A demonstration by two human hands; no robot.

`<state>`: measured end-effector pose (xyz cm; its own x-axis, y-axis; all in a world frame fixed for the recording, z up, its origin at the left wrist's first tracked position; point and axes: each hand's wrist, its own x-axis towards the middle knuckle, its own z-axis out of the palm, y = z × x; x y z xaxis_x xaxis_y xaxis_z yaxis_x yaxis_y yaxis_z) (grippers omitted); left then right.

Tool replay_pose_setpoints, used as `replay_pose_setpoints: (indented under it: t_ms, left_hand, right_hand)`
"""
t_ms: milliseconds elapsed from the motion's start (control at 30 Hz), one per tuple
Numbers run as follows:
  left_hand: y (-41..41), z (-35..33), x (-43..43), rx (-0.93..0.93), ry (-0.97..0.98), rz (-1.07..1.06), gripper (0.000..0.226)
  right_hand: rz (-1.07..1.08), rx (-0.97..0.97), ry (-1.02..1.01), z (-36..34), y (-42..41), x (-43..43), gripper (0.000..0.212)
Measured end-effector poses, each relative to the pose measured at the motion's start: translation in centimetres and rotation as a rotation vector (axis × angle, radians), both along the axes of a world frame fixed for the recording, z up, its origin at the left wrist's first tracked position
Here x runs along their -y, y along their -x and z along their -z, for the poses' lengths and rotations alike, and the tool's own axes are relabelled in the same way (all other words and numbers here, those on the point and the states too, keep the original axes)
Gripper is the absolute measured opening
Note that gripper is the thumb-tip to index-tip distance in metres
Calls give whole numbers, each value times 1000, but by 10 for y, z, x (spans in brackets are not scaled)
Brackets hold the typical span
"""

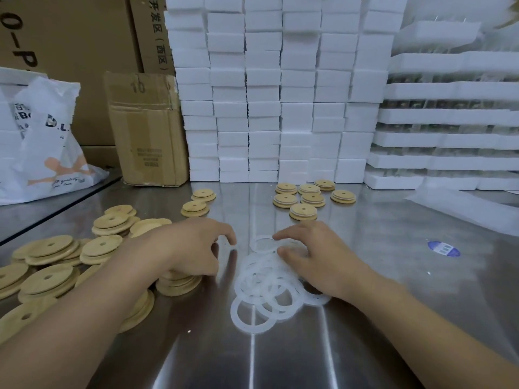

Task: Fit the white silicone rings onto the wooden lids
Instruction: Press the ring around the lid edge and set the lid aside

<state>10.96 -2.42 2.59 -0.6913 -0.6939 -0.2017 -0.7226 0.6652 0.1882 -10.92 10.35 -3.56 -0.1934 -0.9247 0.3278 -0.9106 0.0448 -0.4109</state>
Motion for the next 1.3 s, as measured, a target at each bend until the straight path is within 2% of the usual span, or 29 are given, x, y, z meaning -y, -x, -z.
replay_pose_setpoints:
  t_ms: [67,133,233,333,467,567,733,800,967,1067,1200,1300]
  left_hand:
    - [4,1,-2,-137,27,-9,60]
    - [5,-1,-3,-227,81,-9,61]
    - [-1,-9,-3,-56,99,2,56]
    - [-9,-19,-8,134,1,-6,56]
    - [-11,-25,-11,165,-22,-1,64]
    - [-9,-22,-7,67,47,-33,62]
    - [4,-1,-4,-381,176,-98,41]
    - [9,9,-6,-395,112,-91,42]
    - [8,13,-2,-165,18,-60,55]
    - [3,7,3,-162,8,-56,54]
    - [3,11,8,-278,74,-109,52]
    - [8,18,14,-544,59,-157,37]
  right_hand:
    - [-30,-17,-61,3,-3,0,42]
    - [-46,-55,-128,7,-5,2,44]
    - [-48,-47,-129,11,-5,6,40]
    - [-31,-21,-43,12,-5,8,28]
    - [-35,3,42,10,-8,9,5]
    - [-32,32,98,9,-11,7,5]
    - [14,103,224,6,-12,7,6]
    - [33,148,248,6,-12,6,6]
    - [57,184,263,7,-11,7,8]
    - [77,246,341,5,-11,5,10]
    - [95,311,453,1,-13,3,11]
    - [87,345,527,-3,-16,3,10]
